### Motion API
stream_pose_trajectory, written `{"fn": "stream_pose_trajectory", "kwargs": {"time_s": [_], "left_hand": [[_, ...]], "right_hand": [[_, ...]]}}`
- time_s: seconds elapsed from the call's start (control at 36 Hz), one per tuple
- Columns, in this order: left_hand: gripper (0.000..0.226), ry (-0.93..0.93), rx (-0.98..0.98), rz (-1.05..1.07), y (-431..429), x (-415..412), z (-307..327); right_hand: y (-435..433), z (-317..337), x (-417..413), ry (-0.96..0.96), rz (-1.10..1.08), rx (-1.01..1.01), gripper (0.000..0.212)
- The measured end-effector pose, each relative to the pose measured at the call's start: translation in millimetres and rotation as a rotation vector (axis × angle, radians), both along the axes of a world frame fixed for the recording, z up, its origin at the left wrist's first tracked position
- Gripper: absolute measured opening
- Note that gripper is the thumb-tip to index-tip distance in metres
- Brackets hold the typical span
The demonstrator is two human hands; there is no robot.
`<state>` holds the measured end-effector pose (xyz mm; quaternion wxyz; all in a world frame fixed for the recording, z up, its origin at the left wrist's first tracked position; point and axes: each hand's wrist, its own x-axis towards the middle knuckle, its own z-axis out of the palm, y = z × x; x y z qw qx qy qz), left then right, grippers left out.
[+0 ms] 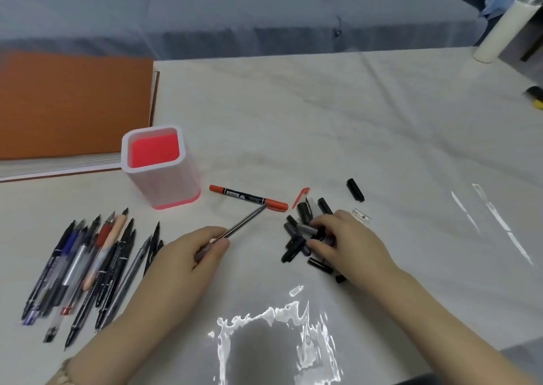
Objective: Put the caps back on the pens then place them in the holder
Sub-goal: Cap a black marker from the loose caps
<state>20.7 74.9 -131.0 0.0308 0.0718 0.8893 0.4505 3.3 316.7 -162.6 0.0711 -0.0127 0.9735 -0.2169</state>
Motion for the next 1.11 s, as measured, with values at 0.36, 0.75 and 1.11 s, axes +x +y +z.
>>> {"fn": "stream_pose_trajectory", "kwargs": {"time_s": [0.36, 0.75, 1.11], "left_hand": [[0.025, -0.069, -0.015, 0.019, -7.5, 4.5, -6.0], [0.025, -0.116, 0.003, 0.069, -8.3, 6.2, -8.0], [0.016, -0.229, 0.058, 0.095, -5.2, 10.4, -22.0]], "right_hand": [[-3.4, 1.7, 4.1, -0.049, 0.077, -0.061, 0.023], [-31.9, -2.9, -12.9, 0.016, -0.142, 0.032, 0.024], [-35.5, 36.4, 21.3, -0.283, -0.170, -0.758, 0.017]]}}
